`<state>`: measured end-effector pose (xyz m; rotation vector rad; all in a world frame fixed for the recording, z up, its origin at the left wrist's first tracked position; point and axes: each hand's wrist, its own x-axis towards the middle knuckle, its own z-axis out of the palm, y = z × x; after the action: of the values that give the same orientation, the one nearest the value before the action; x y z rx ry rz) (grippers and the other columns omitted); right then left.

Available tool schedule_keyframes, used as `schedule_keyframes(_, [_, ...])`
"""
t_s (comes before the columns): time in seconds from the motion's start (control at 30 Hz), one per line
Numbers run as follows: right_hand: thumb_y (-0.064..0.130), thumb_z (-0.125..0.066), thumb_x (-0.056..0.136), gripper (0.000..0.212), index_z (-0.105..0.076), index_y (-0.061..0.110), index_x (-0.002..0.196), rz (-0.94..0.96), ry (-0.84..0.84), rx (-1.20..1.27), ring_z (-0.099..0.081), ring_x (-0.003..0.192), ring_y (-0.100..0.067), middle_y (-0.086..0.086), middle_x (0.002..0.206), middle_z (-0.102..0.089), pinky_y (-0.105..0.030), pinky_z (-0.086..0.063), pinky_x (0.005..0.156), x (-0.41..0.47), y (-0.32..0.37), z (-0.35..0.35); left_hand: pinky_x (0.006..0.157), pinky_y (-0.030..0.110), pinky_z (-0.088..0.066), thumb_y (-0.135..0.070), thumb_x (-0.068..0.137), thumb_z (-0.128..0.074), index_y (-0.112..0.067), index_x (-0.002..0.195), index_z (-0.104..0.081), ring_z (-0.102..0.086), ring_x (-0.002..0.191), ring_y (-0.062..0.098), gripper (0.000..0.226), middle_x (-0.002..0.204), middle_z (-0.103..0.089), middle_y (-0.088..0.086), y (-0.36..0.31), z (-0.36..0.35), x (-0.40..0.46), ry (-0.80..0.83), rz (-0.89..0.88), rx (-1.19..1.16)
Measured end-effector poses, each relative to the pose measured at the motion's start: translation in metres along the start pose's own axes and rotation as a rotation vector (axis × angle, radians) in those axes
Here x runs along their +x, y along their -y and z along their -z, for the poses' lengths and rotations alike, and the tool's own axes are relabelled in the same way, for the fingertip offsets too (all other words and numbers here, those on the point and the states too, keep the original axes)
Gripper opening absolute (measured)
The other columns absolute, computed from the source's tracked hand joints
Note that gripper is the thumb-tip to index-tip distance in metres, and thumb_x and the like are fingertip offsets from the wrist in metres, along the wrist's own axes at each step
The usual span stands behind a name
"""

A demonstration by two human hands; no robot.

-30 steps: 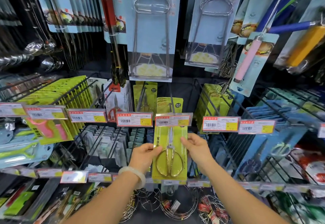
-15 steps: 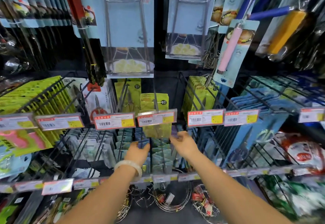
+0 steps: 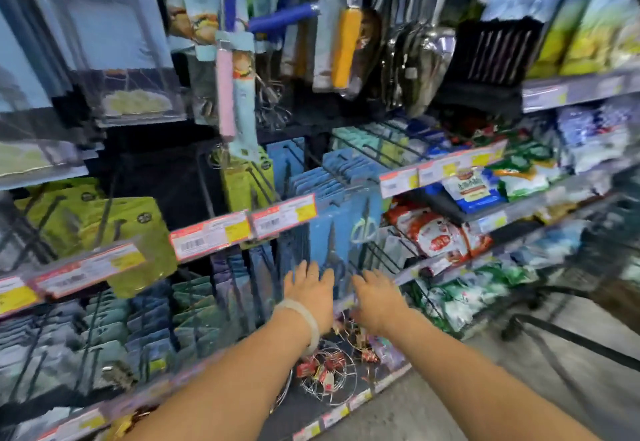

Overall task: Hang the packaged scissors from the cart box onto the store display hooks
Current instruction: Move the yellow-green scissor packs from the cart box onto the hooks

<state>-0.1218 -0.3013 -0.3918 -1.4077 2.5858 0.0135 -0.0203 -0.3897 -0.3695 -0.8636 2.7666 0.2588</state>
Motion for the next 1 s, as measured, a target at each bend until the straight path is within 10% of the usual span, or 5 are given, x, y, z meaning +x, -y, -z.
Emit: schedule_keyframes(1.0, [0.032, -0.058, 0.087, 0.049, -0.042, 0.009, 0.127, -1.0, -0.014, 0.172, -0.037, 0.128, -0.032, -0.013, 0.131, -0.044, -0.044, -0.035, 0.106, -0.149, -0.593, 0.034, 0.119, 0.049, -0.009, -0.021, 0.092, -0.049, -0.016, 0.149, -0.016, -0.003, 0.147, 0.032, 0.066, 0.158, -0.007, 0.015, -0.636, 0.001, 0.228, 0.09, -0.928, 0.329])
